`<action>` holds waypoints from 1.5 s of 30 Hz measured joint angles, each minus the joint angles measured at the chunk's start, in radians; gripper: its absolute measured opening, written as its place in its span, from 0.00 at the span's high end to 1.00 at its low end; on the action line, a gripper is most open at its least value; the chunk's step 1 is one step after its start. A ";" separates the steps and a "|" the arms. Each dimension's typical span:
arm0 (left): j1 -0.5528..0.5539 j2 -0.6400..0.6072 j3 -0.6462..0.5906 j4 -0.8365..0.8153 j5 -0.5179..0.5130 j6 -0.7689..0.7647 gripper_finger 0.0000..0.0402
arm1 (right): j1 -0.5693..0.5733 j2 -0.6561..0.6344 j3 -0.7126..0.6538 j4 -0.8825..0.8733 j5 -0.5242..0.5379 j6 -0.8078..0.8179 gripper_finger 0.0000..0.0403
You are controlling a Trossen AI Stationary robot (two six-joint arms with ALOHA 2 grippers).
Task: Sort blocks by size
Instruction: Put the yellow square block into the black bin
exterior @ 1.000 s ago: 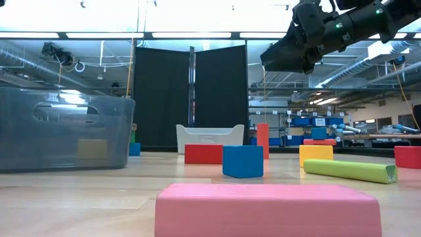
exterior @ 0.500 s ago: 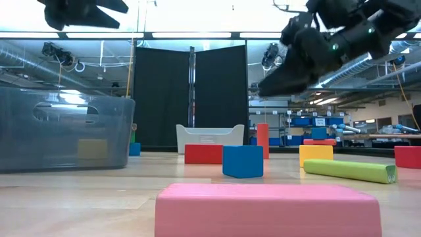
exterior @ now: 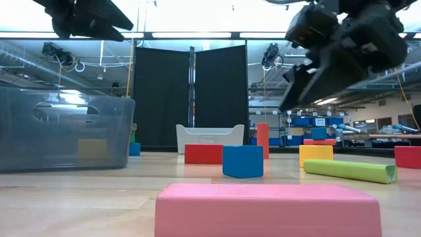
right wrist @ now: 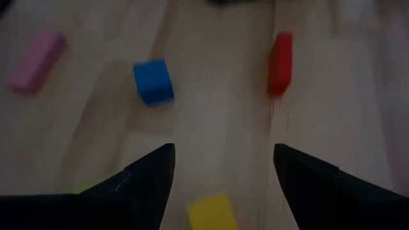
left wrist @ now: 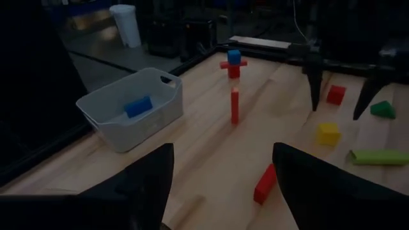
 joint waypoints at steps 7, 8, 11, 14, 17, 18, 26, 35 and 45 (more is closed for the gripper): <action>0.016 0.000 -0.015 0.023 -0.003 0.008 0.32 | 0.013 0.011 0.000 -0.084 0.012 -0.002 0.29; 0.018 0.000 -0.015 0.027 -0.003 0.009 0.32 | 0.013 0.020 0.000 -0.084 0.012 -0.003 0.29; 0.020 0.000 -0.015 0.028 -0.003 0.009 0.32 | 0.014 0.074 0.000 -0.076 0.012 -0.008 0.29; 0.020 0.000 -0.015 0.030 -0.003 0.009 0.32 | 0.019 0.136 -0.001 -0.080 0.022 -0.022 0.29; 0.020 0.000 -0.015 0.031 -0.003 0.009 0.32 | 0.020 0.175 -0.001 -0.069 0.040 -0.024 0.30; 0.020 0.000 -0.015 0.031 -0.003 0.009 0.32 | 0.020 0.186 -0.001 -0.066 0.040 -0.024 0.30; 0.020 0.000 -0.015 0.030 -0.019 0.010 0.32 | 0.022 0.203 -0.001 -0.045 0.031 -0.018 0.58; 0.021 0.000 -0.015 0.052 -0.023 0.009 0.32 | -0.024 0.186 0.005 0.337 0.077 -0.072 0.64; 0.044 0.000 -0.015 0.108 -0.082 0.007 0.32 | -0.054 0.516 0.390 0.579 -0.003 -0.174 0.64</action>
